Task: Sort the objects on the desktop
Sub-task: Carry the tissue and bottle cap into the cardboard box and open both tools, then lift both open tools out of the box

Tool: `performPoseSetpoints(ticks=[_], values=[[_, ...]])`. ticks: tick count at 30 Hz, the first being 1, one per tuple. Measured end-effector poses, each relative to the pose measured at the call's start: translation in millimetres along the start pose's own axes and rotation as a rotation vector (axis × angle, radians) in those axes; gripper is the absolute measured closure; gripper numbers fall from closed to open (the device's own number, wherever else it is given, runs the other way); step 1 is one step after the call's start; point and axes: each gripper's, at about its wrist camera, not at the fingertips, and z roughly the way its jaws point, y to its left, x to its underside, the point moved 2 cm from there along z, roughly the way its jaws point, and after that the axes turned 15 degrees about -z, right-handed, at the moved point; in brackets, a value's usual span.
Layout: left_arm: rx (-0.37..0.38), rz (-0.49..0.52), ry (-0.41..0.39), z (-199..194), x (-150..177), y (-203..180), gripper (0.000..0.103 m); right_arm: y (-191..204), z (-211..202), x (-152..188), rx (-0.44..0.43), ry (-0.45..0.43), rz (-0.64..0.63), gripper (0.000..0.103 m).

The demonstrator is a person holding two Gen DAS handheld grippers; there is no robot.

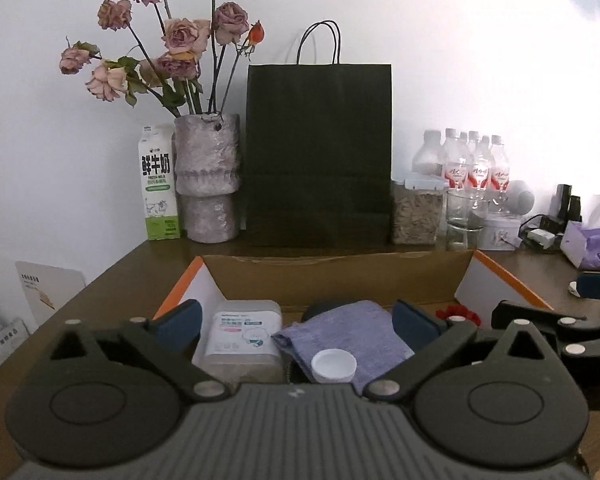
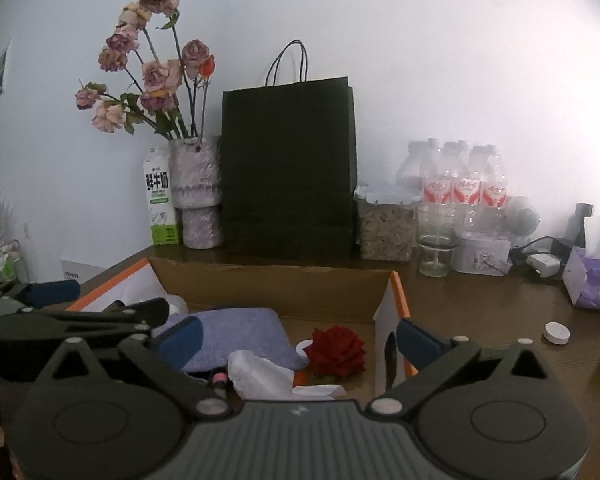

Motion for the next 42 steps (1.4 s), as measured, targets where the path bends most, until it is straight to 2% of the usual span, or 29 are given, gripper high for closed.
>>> performPoseSetpoints(ticks=[12,21,24,42], values=[[0.038,0.002,0.007,-8.8,-1.0,-1.8,0.0,0.9,-13.0,-4.2,0.026,-0.016,-0.018,0.0],[0.081,-0.023,-0.046,-42.2,-18.2,4.3,0.0,3.4,-44.1,-18.8,0.033,-0.067,-0.028,0.0],[0.064,-0.019,-0.047,-52.3,-17.3,7.4,0.0,5.0,-55.0,-18.0,0.039,-0.065,-0.031,0.0],[0.046,-0.007,-0.028,-133.9,10.9,38.1,0.0,17.7,-130.5,29.9,0.036,-0.004,-0.025,0.0]])
